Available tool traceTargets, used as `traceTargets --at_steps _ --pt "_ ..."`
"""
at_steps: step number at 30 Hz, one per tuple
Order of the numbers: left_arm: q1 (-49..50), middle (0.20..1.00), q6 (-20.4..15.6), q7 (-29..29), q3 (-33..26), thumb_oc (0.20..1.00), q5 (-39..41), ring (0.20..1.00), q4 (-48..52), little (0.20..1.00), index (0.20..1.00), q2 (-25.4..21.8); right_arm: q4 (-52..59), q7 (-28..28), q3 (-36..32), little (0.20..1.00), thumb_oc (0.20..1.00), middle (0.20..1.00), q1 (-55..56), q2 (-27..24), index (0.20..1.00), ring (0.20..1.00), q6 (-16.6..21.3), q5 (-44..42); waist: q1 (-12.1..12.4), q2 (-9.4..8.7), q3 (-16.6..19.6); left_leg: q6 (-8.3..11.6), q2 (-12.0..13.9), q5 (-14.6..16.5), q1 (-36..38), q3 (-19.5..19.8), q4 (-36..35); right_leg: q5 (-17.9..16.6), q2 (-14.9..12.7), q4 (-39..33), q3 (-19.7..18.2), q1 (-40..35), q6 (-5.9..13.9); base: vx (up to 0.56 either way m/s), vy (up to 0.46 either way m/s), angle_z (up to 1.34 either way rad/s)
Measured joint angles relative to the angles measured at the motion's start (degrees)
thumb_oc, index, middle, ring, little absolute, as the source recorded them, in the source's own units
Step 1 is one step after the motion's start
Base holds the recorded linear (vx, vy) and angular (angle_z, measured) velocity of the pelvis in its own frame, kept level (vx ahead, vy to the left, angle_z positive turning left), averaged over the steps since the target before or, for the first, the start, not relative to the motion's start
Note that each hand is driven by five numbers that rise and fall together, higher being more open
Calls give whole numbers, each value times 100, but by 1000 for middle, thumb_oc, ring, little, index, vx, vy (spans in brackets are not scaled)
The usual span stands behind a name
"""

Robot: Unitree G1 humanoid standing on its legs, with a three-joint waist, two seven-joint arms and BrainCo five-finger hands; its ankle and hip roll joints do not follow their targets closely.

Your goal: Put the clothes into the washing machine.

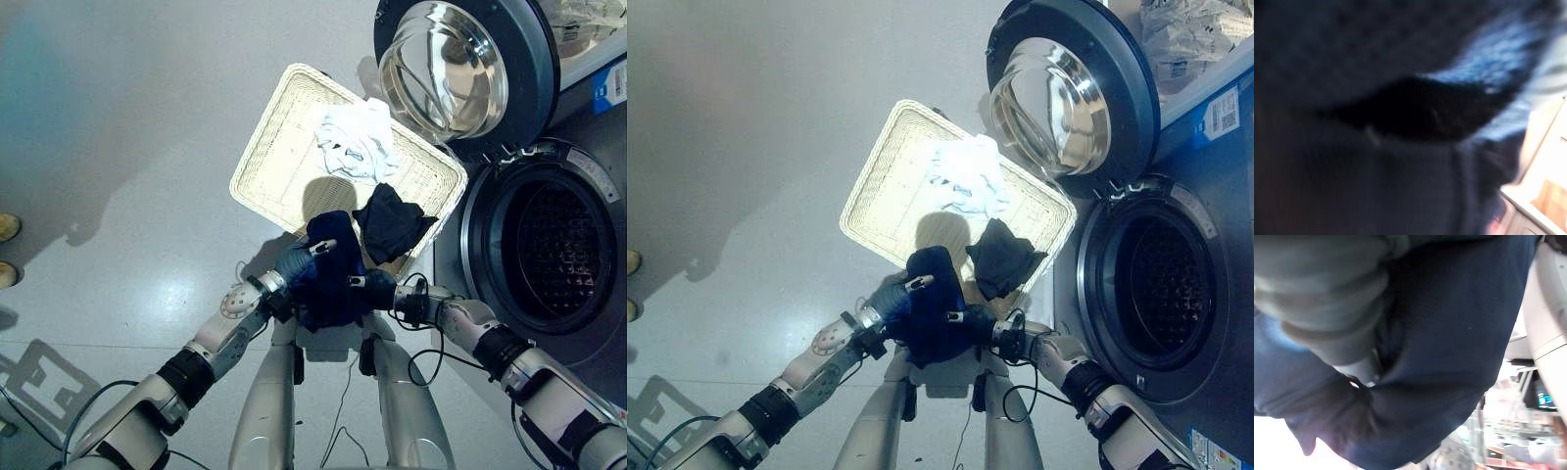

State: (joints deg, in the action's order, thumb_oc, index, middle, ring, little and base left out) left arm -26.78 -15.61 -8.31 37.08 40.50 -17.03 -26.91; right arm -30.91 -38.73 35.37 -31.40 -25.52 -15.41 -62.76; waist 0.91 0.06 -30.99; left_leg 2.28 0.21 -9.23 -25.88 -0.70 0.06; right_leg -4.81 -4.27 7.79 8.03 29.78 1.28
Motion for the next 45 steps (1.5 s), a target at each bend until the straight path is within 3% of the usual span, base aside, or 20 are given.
traceTargets --at_steps 3,11,17,20,23,26,30,33,34,37,39,40,42,43,45 --pt "-12 1000 15 832 -6 1000 -801 1000 -24 1000 1000 -4 -95 216 -23 200 200 200 120 276 200 200 172 -221 -8 14 5 -3 13 -5 -40 -79 -35 -7 19 9 -73 91 -11 -4 -18 -12" --pt "-140 1000 161 2197 -3 1000 -2343 1000 -48 1000 1000 -21 -209 288 -87 200 200 200 84 374 200 200 246 -384 -9 79 6 -8 11 -8 -85 -110 -37 -26 22 20 -116 171 -37 6 -24 -3" --pt "-587 1000 799 3535 -130 1000 -3097 1000 -853 1000 1000 -116 -596 120 -196 200 200 200 27 442 200 200 128 -932 -29 80 7 -7 23 -9 -73 -229 -31 -27 23 96 -157 240 -38 5 -29 -7" --pt "-698 1000 1164 4018 -480 1000 -3109 1000 -1348 1000 1000 -368 -659 111 -449 200 200 200 169 468 200 200 304 -1570 -148 83 5 -6 25 -7 -72 -283 -29 -26 23 128 -197 281 -37 16 0 -10" --pt "-711 1000 1407 4207 -802 1000 -3078 1000 -1614 1000 1000 -588 -607 125 -875 200 200 200 362 421 200 200 732 -2230 -185 119 4 -5 16 -4 -72 -437 -42 -50 26 146 -328 364 -33 29 56 -18" --pt "-674 1000 1422 4208 -1164 1000 -2972 1000 -2096 1000 1000 -528 -477 182 -1360 200 200 200 489 446 200 200 1281 -2880 -354 199 8 -3 1 -1 -65 -597 -76 -94 31 131 -483 432 -4 35 92 -22" --pt "-469 1000 1263 4053 -1693 1000 -2369 1000 -2719 1000 1000 -195 -398 282 -2256 200 200 200 658 547 200 200 1958 -3537 -614 350 4 -4 -35 3 43 -883 -208 -171 47 59 -758 486 54 37 71 -29" --pt "-374 1000 1198 4002 -1771 1000 -2293 1000 -2743 1000 1000 -154 -399 321 -2428 200 200 200 675 509 200 200 2054 -3647 -668 416 11 -8 -41 -1 43 -898 -249 -191 43 15 -765 486 64 13 16 -12" --pt "-320 1000 1023 3897 -1877 1000 -2100 1000 -3014 1000 1000 -14 -445 511 -2987 200 200 200 709 488 200 200 2325 -3869 -784 498 4 -9 -36 -1 58 -1029 -296 -265 67 -89 -867 497 65 12 13 -19" --pt "-305 1000 957 3788 -1880 1000 -2047 1000 -3139 1000 1000 43 -506 654 -3197 200 200 200 739 305 200 200 2559 -4085 -838 535 4 -12 -3 -3 93 -1094 -353 -339 106 -193 -906 497 31 59 29 -30" --pt "-293 1000 796 3665 -1980 1000 -2008 1000 -3298 1000 1000 73 -725 868 -3403 200 200 200 650 203 200 200 2654 -4130 -917 576 4 -10 22 -1 128 -1177 -355 -340 116 -201 -916 495 26 70 -4 -16" --pt "-274 1000 617 3515 -2038 1000 -1878 1000 -3805 1000 1000 183 -1203 1520 -4240 200 200 200 64 -17 200 200 2941 -4129 -930 853 62 19 21 27 129 -1318 -369 -336 105 -204 -922 569 37 67 -31 -29" --pt "-226 1000 619 3501 -2026 1000 -1818 1000 -3835 1000 1000 187 -1228 1806 -4269 200 200 200 -153 -11 200 200 3118 -4116 -879 904 95 23 23 40 127 -1350 -367 -361 83 -204 -916 604 35 47 -34 -34" --pt "-55 1000 595 3468 -1970 1000 -1616 1000 -3582 1000 1000 240 -1301 2970 -4231 200 200 200 -595 4 200 200 3877 -4125 -715 1018 171 95 -24 98 100 -1321 -329 -408 27 -186 -915 704 6 36 -50 -24" --pt "-37 1000 553 3443 -1927 1000 -1602 1000 -3332 1000 1000 244 -1288 3801 -4234 200 200 200 -844 -56 200 200 4221 -4039 -652 1028 177 93 -20 98 87 -1314 -333 -408 28 -176 -894 714 4 28 -89 -5"
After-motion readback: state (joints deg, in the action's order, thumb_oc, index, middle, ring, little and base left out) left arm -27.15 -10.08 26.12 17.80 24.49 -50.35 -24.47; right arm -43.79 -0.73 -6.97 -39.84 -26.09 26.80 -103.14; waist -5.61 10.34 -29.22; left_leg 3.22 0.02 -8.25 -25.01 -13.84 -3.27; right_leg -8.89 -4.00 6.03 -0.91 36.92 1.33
